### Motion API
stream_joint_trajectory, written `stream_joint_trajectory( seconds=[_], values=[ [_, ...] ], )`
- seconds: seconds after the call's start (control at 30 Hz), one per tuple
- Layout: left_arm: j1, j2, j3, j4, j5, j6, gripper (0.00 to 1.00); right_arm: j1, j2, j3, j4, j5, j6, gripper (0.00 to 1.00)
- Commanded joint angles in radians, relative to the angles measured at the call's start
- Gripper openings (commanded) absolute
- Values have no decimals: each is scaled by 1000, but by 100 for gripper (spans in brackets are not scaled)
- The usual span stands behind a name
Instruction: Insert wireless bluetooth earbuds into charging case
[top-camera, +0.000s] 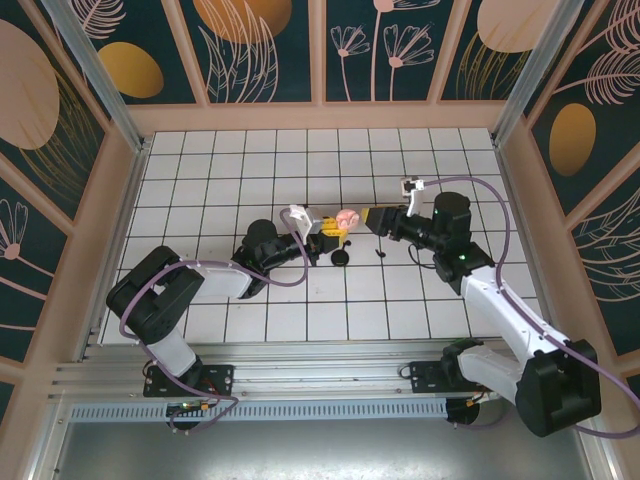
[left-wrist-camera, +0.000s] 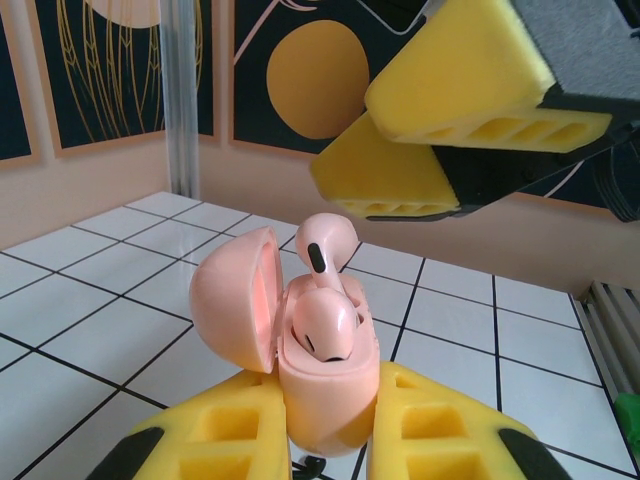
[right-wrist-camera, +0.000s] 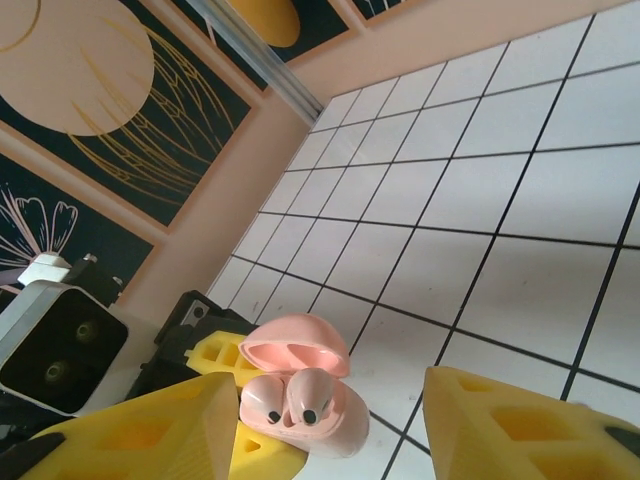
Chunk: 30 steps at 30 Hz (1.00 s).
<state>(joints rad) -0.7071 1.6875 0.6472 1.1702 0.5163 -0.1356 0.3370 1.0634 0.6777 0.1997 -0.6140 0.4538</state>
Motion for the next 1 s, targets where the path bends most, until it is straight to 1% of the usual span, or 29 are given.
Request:
stream_joint_trajectory(
  seconds=[0.0, 0.13, 0.3, 0.63, 0.97],
  values=[
    [-4, -29, 2, 40, 16, 15, 13, -8, 25, 5, 44, -59, 48, 49],
    [-4, -32, -3, 38, 14, 16, 13, -7, 35, -2, 113, -110, 78, 41],
    [-5, -34, -3, 37, 14, 19, 13, -8, 44, 9, 122, -134, 83, 33],
    [-4, -38, 0, 33, 20, 22, 13, -2, 83, 15, 134, -156, 86, 29],
    [-5, -33, 5, 29, 20, 22, 13, 1, 78, 5, 125, -184, 72, 24]
  ],
)
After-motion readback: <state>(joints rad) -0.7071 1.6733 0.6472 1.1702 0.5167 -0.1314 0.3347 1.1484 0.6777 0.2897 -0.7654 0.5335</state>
